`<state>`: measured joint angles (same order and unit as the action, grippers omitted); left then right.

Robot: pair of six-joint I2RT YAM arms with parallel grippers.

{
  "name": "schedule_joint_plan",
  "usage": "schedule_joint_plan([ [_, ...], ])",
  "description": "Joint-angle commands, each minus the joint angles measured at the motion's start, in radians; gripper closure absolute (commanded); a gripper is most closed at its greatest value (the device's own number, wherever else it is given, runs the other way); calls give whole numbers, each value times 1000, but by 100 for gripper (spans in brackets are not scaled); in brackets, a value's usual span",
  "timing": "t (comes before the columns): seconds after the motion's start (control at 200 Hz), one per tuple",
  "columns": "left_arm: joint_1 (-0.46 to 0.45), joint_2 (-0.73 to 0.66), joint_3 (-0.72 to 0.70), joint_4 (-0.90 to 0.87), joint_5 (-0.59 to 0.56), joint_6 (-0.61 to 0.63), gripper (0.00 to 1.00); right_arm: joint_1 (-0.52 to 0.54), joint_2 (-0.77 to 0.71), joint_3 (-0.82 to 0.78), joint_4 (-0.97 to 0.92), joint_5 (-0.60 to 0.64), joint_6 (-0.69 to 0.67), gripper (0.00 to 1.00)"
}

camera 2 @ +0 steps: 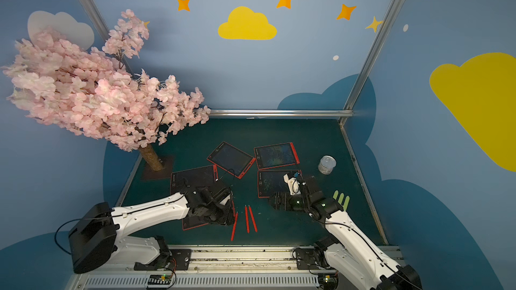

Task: Place the stylus back onto the writing tablet
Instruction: Pick up the stylus from the center of the board.

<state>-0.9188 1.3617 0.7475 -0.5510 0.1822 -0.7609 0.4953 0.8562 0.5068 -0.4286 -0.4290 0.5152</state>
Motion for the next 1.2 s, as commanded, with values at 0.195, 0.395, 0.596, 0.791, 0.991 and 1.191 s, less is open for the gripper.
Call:
schedule_joint_plan([
  [0.195, -24, 65, -19, 83, 24, -46, 64, 16, -8, 4, 21, -8, -6, 3],
  [0.395, -32, 103, -20, 79, 8, -55, 72, 23, 1, 5, 40, -99, -19, 3],
  [0.596, -35, 134, -22, 99, 10, -69, 76, 68, 27, 21, 33, -169, -37, 3],
  [0.791, -36, 158, -22, 76, -24, -92, 83, 130, 36, 19, 32, -104, -20, 3],
  [0.991, -38, 182, -17, 54, -45, -103, 86, 166, 22, 1, 45, -41, 6, 3],
  [1.191, -46, 210, -2, 57, -42, -103, 84, 178, 19, 1, 41, -13, 9, 3],
])
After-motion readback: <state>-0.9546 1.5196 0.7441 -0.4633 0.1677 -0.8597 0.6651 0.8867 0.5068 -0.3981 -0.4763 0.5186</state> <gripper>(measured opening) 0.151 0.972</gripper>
